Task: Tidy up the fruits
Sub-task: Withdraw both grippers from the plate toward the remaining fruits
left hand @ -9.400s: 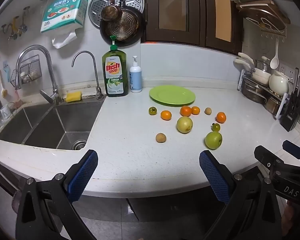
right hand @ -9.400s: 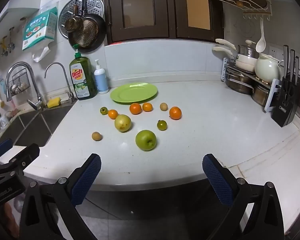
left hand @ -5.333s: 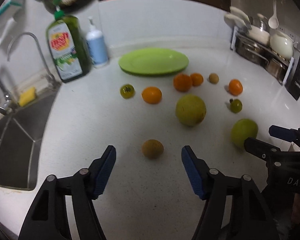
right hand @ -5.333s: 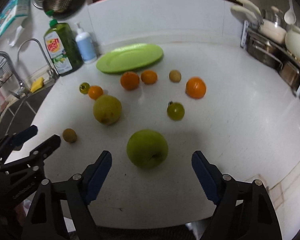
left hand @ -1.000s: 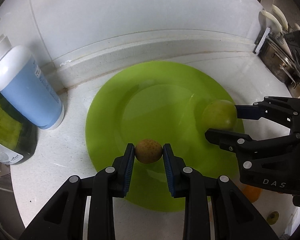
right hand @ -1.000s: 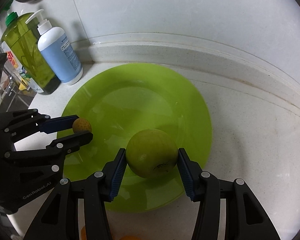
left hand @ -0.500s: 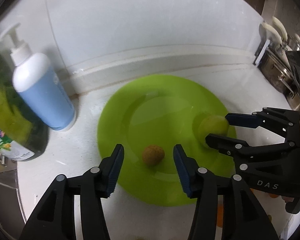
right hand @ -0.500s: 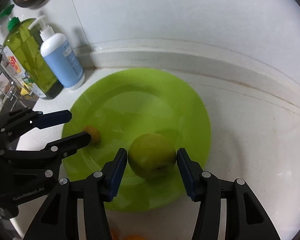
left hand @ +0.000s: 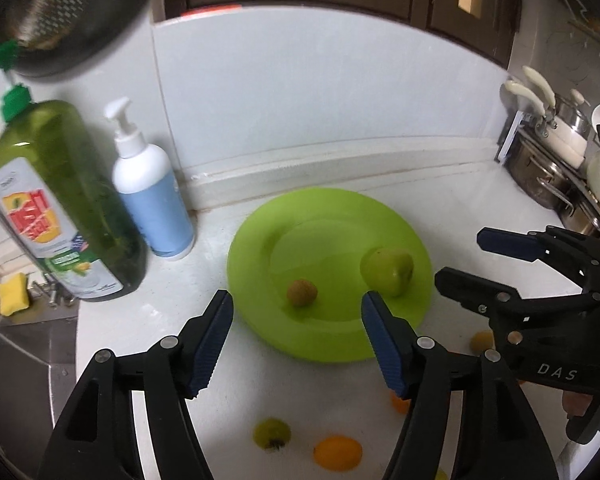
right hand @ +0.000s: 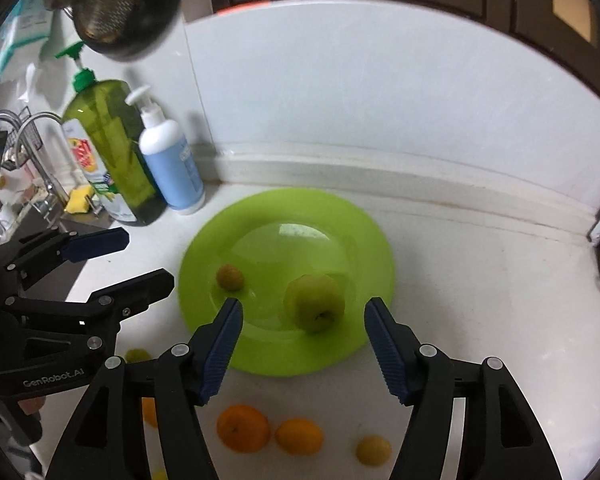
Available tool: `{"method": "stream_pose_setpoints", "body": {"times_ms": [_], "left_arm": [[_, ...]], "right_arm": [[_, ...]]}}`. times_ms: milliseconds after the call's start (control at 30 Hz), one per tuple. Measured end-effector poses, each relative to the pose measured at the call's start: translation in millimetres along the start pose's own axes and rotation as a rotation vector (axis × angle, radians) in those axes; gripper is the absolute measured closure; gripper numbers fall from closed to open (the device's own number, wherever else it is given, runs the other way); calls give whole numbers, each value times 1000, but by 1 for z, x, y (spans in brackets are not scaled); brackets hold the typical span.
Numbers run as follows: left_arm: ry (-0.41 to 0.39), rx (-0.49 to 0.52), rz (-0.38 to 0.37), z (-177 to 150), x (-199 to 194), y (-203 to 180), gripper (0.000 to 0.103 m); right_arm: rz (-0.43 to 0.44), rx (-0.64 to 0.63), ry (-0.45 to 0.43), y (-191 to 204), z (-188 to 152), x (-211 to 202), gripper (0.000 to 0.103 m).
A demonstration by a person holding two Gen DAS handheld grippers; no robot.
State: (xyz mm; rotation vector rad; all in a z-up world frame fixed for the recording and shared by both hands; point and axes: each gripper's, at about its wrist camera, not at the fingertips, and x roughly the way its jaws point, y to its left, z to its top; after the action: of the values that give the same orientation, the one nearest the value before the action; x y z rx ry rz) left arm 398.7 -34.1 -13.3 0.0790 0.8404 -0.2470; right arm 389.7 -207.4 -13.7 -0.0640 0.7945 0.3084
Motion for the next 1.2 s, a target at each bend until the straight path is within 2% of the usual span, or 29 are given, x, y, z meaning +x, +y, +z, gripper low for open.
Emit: {"method": "stream_pose_setpoints", "body": {"times_ms": [333, 600, 967, 1200], "left_arm": [[-84, 1, 32, -24, -56, -18, 28], [-123, 15, 57, -51, -88, -34, 24], [-119, 10, 43, -93, -104, -51, 23], [-109, 6, 35, -115, -105, -62, 23]], "right_arm": [[-54, -4, -104, 10, -27, -56, 29], [-69, 19, -139, 8, -54, -87, 29], [-106, 12, -168, 14, -93, -114, 29], [-96, 38, -138, 11, -118, -116, 29]]}}
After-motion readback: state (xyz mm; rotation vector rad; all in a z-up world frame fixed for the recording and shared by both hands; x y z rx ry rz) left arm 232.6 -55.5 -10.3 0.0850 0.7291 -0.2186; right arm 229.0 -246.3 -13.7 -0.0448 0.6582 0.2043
